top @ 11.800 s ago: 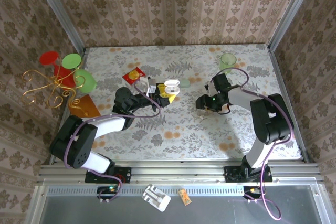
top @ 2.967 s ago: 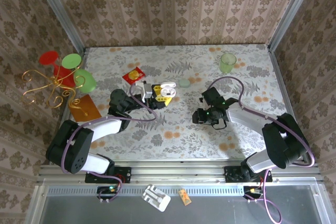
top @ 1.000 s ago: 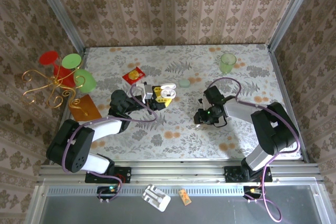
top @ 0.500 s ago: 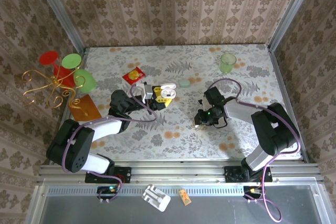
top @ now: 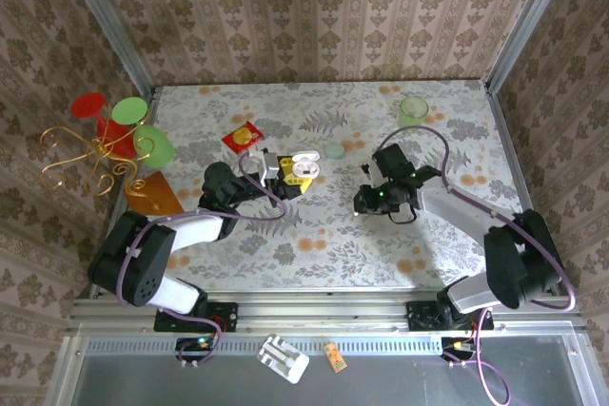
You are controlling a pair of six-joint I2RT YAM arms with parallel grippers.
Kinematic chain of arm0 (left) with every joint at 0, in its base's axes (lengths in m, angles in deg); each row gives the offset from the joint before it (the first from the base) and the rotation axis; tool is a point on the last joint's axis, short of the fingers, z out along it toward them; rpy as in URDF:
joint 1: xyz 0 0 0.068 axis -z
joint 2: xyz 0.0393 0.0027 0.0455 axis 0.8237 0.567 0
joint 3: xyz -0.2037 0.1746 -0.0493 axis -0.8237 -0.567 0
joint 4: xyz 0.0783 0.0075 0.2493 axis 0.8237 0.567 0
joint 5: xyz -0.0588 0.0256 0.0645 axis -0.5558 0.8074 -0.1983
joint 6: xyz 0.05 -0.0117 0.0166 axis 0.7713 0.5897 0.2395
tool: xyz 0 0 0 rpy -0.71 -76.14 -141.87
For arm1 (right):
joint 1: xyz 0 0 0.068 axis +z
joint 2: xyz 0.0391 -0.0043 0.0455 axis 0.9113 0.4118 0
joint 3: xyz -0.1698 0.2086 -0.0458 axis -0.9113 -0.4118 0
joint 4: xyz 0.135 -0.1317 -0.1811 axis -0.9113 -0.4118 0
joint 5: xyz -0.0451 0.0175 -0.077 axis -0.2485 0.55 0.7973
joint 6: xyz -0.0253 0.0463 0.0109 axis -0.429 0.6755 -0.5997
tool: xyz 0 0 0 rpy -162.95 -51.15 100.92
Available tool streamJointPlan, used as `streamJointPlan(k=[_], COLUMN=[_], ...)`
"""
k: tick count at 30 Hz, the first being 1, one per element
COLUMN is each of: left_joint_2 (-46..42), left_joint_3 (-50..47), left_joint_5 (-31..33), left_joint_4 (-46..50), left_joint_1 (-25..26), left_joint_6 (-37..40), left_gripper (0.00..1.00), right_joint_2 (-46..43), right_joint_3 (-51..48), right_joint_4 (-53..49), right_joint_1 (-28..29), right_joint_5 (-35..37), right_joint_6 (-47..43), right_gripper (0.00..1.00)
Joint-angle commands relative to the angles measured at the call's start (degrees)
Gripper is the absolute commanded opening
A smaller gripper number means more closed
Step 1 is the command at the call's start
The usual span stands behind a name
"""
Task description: Insert the wireless bluetooth earbuds into the charging case
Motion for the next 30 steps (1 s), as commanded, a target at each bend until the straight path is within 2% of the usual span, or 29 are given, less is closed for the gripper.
streamJointPlan(k=[1, 7, 15, 30], left_joint_2=[1.0, 4.0, 5.5, 5.6], left_joint_3=[0.7, 1.1, 1.3, 1.3], left_joint_5=[1.6, 3.5, 6.4, 7.1], left_joint_4=[-2.1, -2.2, -1.8, -0.7], left_joint_1=[-0.5, -0.5, -0.5, -0.5], left_joint_6=[2.2, 3.9, 5.9, 7.0], left_gripper=[0.19, 0.2, 0.2, 0.19], right_joint_2=[-4.7, -6.5, -1.9, 9.3], right_joint_3=[5.1, 14.8, 27.6, 39.4], right_joint_4=[-5.9, -9.4, -12.1, -13.5], right_joint_1=[1.9, 6.1, 11.3, 15.7], right_joint_5=[3.2, 7.5, 10.3, 12.5], right_joint_6=[1.2, 0.5, -2.8, -6.0], right_gripper=[0.16, 0.16, 0.16, 0.16])
